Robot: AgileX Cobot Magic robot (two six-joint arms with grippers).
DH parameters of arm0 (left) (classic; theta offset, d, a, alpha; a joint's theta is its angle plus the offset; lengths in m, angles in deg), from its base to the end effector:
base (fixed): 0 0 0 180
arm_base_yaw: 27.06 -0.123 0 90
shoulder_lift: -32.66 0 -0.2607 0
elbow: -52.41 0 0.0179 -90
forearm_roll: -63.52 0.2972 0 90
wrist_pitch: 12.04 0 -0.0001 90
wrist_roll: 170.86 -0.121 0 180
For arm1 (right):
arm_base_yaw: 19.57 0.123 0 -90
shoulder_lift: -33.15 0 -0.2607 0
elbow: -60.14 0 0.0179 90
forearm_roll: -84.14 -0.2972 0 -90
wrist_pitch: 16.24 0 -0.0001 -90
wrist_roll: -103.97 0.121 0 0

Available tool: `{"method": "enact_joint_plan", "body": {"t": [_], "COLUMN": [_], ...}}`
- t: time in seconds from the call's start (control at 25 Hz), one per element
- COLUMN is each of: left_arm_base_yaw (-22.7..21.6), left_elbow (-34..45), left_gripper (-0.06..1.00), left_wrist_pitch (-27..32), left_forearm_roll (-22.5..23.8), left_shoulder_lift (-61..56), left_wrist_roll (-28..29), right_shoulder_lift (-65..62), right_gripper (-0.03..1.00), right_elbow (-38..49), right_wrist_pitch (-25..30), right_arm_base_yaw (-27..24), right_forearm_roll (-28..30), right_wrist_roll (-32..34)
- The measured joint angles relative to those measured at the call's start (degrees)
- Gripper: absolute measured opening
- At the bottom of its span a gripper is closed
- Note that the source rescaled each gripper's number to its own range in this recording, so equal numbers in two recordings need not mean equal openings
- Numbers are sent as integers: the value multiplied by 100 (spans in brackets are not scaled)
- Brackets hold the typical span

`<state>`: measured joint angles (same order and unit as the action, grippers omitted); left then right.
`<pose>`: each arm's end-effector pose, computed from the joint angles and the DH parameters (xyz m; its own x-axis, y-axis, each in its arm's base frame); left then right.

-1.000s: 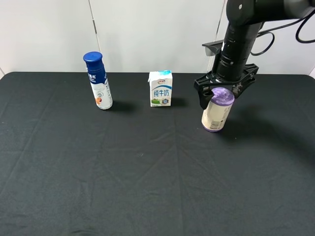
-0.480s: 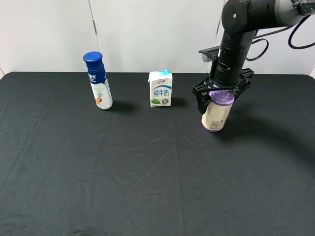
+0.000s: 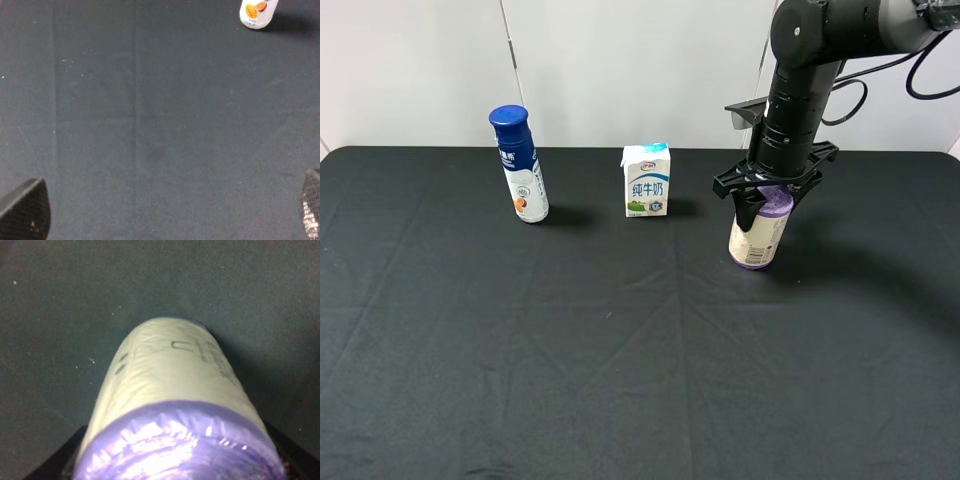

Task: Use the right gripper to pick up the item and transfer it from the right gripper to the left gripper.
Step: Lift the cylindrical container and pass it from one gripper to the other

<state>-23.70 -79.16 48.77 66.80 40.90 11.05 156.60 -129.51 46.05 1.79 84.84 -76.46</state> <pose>0.0879 0.0009 0.2828 -0.4601 0.0216 -0.8876 0.0118 0.9998 0.0182 0.4019 0.1558 0.1162 -0.9243 -0.3756 -0.0681 -0.3757 0.9267 -0.0117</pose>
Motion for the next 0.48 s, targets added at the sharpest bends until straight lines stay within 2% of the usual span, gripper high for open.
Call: {"method": "enact_joint_plan", "body": {"t": [0.08, 0.2, 0.48], "left_arm_base_yaw": [0, 0, 0], "left_elbow": [0, 0, 0], "left_gripper": [100, 100, 100], "left_wrist_pitch": [0, 0, 0], "left_forearm_roll": [0, 0, 0], "left_shoulder_lift": [0, 0, 0], "left_wrist_roll": [0, 0, 0], "right_shoulder_lift": [6, 12, -426], "right_gripper": [1, 1, 1], "right_elbow": [-67, -414, -1105], "right_wrist_pitch": [105, 583, 691], "right_arm_base_yaw": [0, 0, 0], "right_forearm_roll": [-10, -70, -332], "right_wrist_roll": [0, 0, 0]}}
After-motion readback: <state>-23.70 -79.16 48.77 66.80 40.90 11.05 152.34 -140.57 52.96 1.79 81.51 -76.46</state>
